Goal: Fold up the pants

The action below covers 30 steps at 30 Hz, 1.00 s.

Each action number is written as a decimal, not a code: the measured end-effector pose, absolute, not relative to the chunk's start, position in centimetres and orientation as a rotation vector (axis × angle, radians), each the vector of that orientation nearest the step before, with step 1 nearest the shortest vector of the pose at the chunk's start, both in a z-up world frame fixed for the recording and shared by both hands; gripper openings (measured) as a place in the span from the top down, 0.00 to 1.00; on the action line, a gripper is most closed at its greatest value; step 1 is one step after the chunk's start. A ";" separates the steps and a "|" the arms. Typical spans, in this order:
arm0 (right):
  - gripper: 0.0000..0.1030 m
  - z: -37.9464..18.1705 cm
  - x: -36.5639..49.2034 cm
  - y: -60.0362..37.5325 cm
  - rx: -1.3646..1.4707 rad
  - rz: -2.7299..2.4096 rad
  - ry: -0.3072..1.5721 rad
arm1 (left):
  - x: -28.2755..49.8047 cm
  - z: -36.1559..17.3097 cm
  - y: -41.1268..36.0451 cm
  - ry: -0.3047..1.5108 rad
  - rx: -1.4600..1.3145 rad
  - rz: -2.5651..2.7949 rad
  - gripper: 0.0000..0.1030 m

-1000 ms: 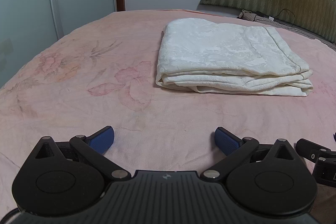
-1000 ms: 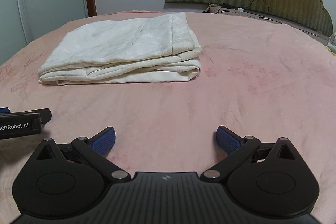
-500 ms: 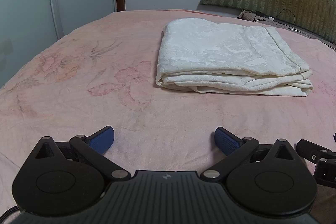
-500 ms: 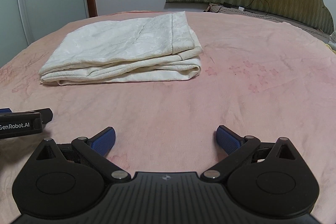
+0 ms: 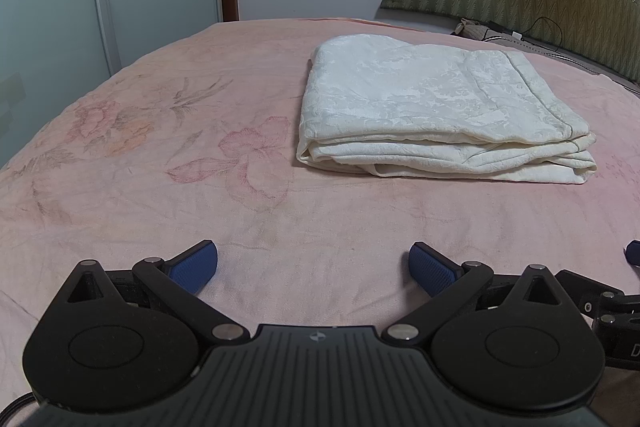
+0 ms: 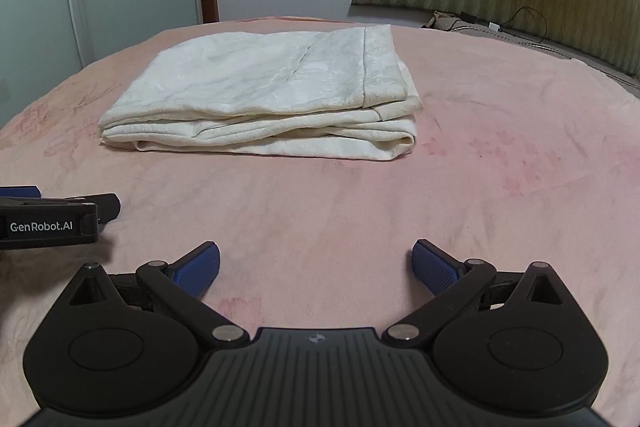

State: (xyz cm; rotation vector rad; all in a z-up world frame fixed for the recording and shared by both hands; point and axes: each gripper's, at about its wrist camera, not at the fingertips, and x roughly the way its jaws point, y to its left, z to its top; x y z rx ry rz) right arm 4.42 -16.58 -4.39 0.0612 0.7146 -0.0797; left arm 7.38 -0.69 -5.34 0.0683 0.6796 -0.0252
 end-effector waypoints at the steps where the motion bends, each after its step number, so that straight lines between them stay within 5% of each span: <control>1: 0.00 -4.4 4.4 -16.6 0.061 -0.080 0.715 | 7.4 -5.3 -0.7 0.680 0.069 -0.025 0.00; 30: 0.00 -4.4 4.4 -16.7 0.070 -0.077 0.714 | 7.4 -5.3 -0.7 0.680 0.069 -0.025 0.00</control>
